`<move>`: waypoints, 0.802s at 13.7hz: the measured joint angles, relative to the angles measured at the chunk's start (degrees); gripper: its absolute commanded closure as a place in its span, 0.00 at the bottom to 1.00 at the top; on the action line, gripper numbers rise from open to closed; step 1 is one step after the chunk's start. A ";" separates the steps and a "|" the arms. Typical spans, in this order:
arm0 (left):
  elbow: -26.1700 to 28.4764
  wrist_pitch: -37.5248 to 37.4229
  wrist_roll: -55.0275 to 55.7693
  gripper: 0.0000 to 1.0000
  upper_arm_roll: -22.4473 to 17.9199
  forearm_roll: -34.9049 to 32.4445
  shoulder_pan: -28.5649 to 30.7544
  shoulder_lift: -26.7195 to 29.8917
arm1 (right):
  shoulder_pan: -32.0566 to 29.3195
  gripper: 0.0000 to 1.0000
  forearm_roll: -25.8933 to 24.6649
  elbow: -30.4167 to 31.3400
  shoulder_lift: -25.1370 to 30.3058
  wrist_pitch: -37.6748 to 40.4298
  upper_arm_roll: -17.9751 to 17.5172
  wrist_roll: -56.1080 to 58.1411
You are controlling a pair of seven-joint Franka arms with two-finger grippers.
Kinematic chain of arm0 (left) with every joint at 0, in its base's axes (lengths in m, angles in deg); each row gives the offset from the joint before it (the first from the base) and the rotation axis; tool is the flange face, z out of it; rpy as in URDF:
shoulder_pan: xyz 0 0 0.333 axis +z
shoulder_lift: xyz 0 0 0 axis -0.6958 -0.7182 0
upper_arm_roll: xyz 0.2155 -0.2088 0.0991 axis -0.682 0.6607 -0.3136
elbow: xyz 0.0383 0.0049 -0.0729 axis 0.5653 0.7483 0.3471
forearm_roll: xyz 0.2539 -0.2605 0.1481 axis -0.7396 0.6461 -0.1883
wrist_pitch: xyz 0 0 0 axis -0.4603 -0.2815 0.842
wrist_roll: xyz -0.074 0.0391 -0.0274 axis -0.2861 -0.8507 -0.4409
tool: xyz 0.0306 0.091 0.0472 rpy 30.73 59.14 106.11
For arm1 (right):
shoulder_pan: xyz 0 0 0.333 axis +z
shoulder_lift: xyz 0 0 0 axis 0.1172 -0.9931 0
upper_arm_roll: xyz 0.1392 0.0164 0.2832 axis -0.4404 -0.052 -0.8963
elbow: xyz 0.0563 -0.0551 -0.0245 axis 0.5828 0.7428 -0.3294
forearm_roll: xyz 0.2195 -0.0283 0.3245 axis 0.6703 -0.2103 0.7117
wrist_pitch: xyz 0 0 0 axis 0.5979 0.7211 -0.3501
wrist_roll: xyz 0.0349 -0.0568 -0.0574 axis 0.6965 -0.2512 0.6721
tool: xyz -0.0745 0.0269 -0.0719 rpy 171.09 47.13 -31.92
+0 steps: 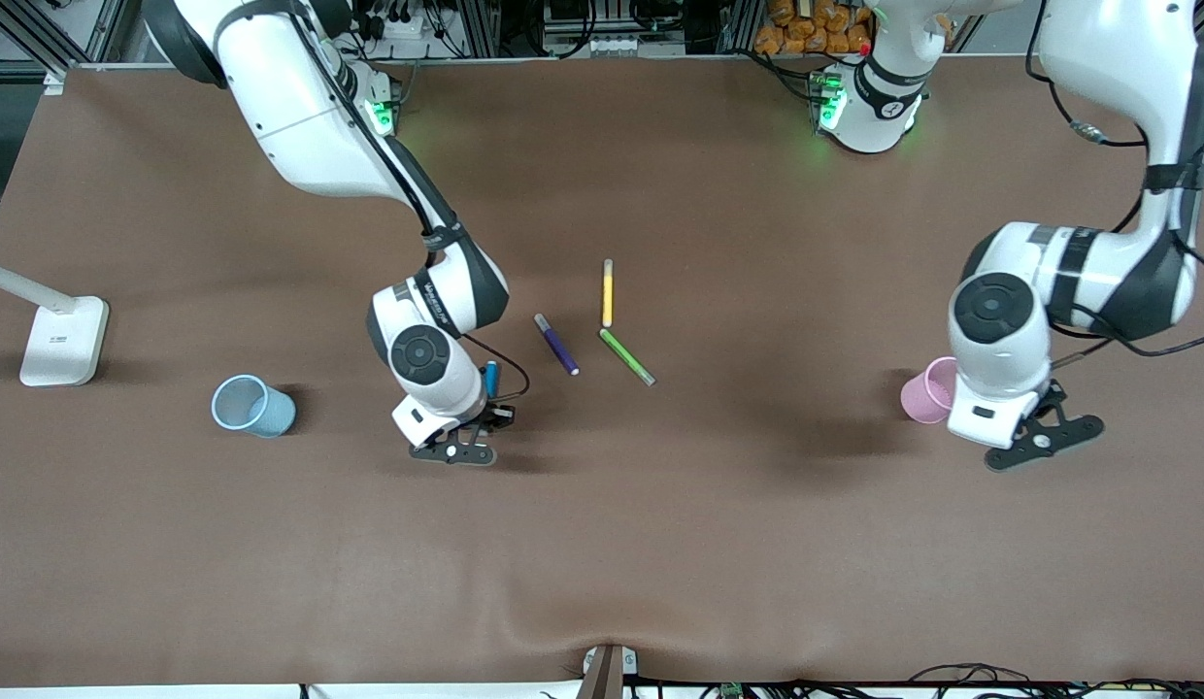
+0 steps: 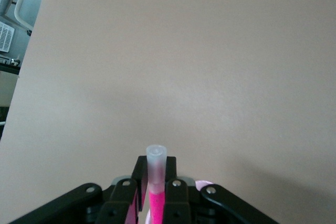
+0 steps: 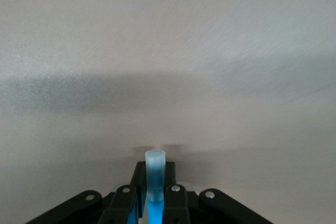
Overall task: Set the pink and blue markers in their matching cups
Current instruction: 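Lift the pink marker with the left gripper while the right gripper lifts the blue marker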
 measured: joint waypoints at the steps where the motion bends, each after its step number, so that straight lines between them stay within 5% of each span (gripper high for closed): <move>1: 0.88 0.38 1.30 1.00 0.27 -0.36 -0.02 0.24 | -0.93 1.00 0.00 -0.01 1.96 2.18 0.43 3.96; 5: 3.66 2.32 7.33 1.00 0.27 -5.41 0.09 0.64 | -6.24 1.00 -0.01 0.24 10.16 11.61 1.69 19.92; 11: 8.65 4.87 18.63 1.00 0.56 -12.94 -0.03 0.64 | -14.45 1.00 0.13 0.42 15.33 14.95 1.84 43.19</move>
